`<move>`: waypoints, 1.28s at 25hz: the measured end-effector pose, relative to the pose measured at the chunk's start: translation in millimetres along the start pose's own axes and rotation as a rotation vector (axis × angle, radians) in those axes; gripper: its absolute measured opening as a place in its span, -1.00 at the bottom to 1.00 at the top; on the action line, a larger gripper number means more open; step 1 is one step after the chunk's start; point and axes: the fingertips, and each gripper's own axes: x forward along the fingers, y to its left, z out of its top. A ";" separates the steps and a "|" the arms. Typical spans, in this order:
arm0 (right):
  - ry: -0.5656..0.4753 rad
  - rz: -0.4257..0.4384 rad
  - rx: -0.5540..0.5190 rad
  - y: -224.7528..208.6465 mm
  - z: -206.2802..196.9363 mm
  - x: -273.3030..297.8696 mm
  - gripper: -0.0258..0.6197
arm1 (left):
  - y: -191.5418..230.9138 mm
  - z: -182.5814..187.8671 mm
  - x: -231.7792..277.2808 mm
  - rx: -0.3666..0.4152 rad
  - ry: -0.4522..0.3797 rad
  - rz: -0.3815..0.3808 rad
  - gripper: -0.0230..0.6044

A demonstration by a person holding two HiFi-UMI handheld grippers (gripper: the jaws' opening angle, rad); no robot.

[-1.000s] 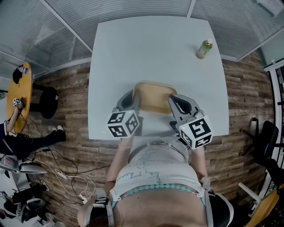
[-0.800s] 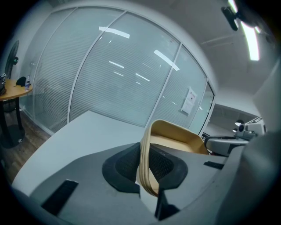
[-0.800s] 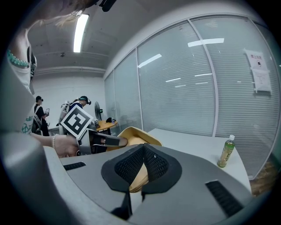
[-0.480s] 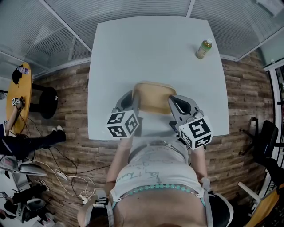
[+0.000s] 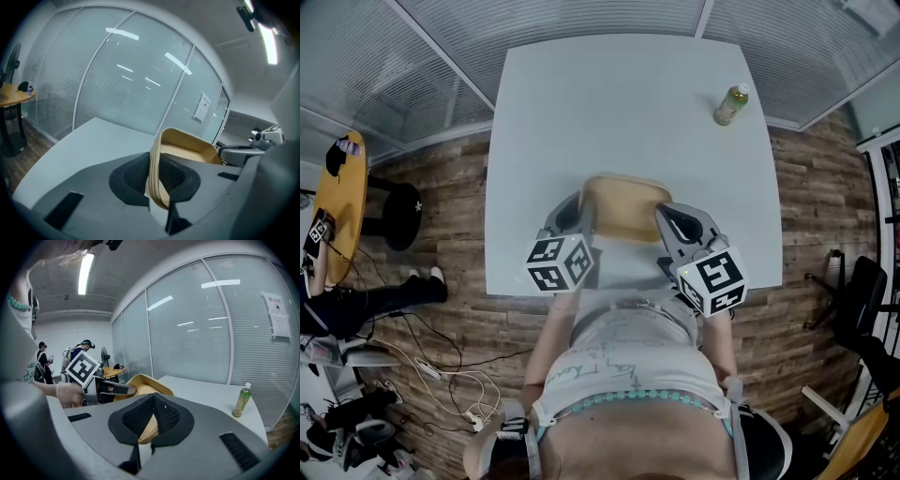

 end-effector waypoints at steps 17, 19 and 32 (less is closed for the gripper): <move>0.006 0.005 -0.005 1.4 0.2 1.1 -0.92 | -1.4 0.5 0.0 -0.003 0.001 -0.008 -0.82; 0.007 0.004 -0.004 1.2 -0.1 1.2 -0.92 | -1.6 0.1 0.1 -0.003 0.002 -0.008 -0.82; 0.009 0.002 -0.005 0.9 0.1 3.3 -0.92 | -1.4 -0.6 0.6 -0.001 0.005 -0.011 -0.82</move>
